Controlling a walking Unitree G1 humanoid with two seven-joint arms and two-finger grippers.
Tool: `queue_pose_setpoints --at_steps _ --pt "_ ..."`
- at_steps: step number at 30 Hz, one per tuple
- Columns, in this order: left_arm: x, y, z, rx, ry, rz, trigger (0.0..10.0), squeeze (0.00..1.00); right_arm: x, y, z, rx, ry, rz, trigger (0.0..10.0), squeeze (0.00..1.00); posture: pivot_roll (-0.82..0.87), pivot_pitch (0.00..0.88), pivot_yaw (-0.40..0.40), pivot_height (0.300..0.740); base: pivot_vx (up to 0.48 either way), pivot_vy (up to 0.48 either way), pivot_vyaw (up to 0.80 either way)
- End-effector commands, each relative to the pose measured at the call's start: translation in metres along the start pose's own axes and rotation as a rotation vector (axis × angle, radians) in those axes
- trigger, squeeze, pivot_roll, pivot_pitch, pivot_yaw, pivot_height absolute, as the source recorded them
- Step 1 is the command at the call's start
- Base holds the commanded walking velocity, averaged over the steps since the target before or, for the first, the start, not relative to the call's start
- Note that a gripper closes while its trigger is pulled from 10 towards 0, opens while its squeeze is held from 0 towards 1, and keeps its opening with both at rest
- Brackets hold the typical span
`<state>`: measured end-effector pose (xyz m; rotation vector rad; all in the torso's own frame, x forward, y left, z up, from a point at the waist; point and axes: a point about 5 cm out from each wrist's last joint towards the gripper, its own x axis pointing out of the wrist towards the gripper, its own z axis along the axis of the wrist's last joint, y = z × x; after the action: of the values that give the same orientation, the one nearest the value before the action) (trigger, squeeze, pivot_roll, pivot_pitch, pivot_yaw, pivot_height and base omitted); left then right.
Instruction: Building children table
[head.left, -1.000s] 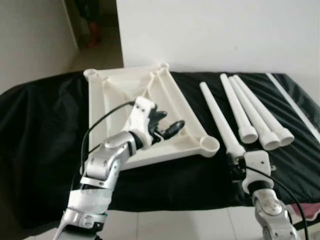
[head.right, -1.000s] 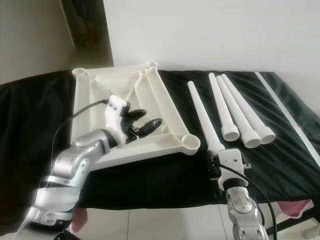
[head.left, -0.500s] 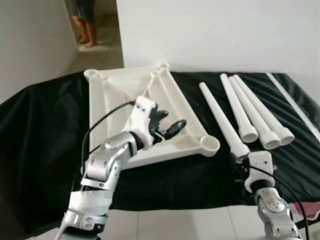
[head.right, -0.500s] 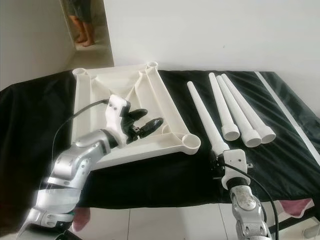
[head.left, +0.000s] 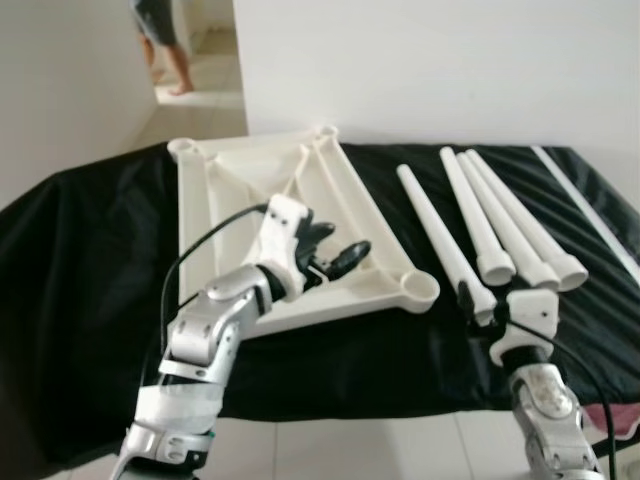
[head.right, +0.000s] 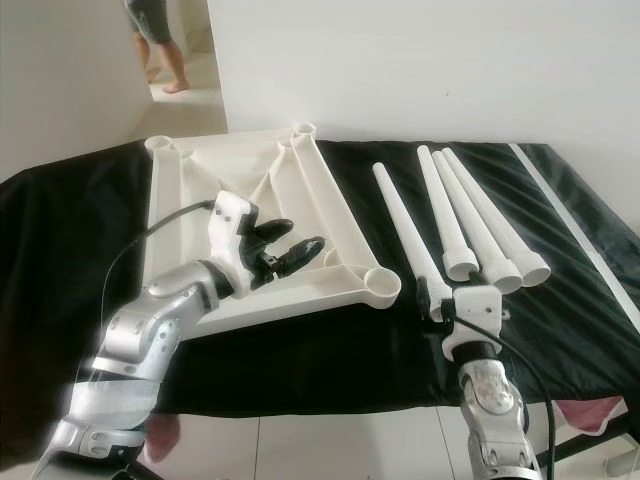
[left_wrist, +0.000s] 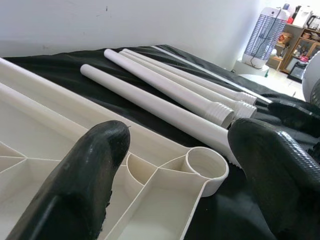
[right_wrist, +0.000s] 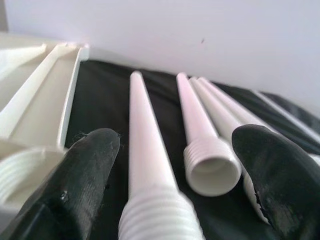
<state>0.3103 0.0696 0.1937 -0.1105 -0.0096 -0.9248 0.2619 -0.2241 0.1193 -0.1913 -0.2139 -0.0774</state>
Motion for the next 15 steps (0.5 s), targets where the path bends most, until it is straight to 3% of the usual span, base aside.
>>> queue_pose_setpoints --at_steps 1,15 --pt "-0.001 0.001 -0.001 -0.009 0.006 0.030 10.0 0.00 -0.001 -0.006 0.000 -0.018 -0.010 -0.034 10.0 0.00 0.06 0.000 -0.022 0.740 0.000 0.000 0.00" --pt "0.000 -0.001 -0.001 -0.008 0.006 0.022 10.0 0.00 -0.011 -0.015 -0.013 -0.041 0.038 -0.074 10.0 0.00 0.06 0.000 -0.024 0.740 0.000 0.000 0.00"
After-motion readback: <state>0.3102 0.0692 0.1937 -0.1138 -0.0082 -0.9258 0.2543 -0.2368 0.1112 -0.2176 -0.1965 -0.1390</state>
